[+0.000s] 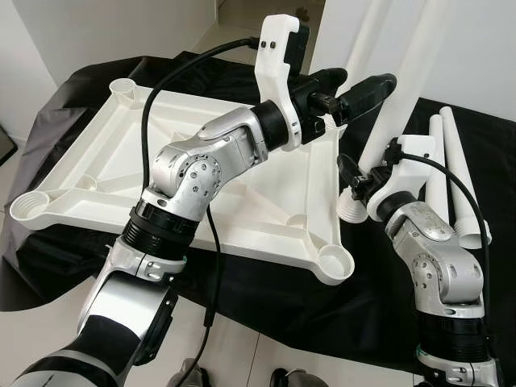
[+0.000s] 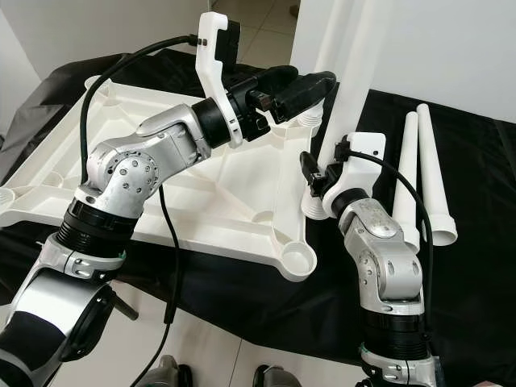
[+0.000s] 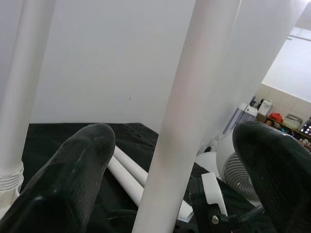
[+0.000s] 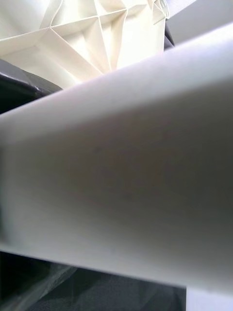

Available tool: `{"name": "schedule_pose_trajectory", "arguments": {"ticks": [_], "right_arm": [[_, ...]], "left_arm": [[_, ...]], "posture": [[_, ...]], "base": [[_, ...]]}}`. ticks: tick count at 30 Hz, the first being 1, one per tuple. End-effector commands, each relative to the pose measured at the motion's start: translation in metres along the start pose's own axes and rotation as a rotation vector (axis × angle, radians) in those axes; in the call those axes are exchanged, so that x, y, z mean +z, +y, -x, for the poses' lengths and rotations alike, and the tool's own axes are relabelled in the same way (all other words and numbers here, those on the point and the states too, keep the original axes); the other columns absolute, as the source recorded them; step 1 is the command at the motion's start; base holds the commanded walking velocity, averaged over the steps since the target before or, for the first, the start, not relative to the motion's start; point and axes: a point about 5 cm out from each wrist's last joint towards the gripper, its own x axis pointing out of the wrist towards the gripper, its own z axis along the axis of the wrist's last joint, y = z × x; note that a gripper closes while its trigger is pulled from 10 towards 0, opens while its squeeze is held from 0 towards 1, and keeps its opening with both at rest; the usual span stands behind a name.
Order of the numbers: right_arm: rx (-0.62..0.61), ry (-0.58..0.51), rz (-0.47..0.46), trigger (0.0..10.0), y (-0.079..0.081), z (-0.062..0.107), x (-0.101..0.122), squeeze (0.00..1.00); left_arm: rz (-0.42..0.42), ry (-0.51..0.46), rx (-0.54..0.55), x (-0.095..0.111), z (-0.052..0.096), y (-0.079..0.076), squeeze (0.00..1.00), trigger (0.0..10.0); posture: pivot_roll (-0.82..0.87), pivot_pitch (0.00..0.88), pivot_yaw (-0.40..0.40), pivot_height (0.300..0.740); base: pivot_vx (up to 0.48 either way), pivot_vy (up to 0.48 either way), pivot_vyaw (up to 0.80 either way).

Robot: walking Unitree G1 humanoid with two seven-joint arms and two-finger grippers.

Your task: Building children table

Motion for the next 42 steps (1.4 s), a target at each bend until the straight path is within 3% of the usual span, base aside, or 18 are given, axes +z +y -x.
{"name": "schedule_pose_trajectory", "arguments": {"ticks": [1, 23, 42], "right_arm": [[-0.008, -0.021, 0.005, 10.0, -0.002, 0.000, 0.003, 0.00], [-0.008, -0.039, 0.021, 10.0, -0.001, -0.001, 0.005, 0.00], [-0.035, -0.086, 0.026, 10.0, -0.003, -0.001, 0.007, 0.00]], "left_arm": [[-0.008, 0.008, -0.190, -0.001, 0.002, -0.011, 0.00, 10.0], [-0.015, 0.016, -0.193, -0.005, 0.003, -0.013, 0.00, 10.0], [-0.041, 0.083, -0.086, -0.015, 0.015, -0.001, 0.00, 10.0]], "posture": [[0.06, 0.126, -0.022, 0.740], [0.07, 0.120, -0.029, 0.740], [0.07, 0.127, -0.017, 0.740]], "base": [[0.000, 0.000, 0.00], [0.000, 0.000, 0.00], [0.000, 0.000, 0.00]]}}
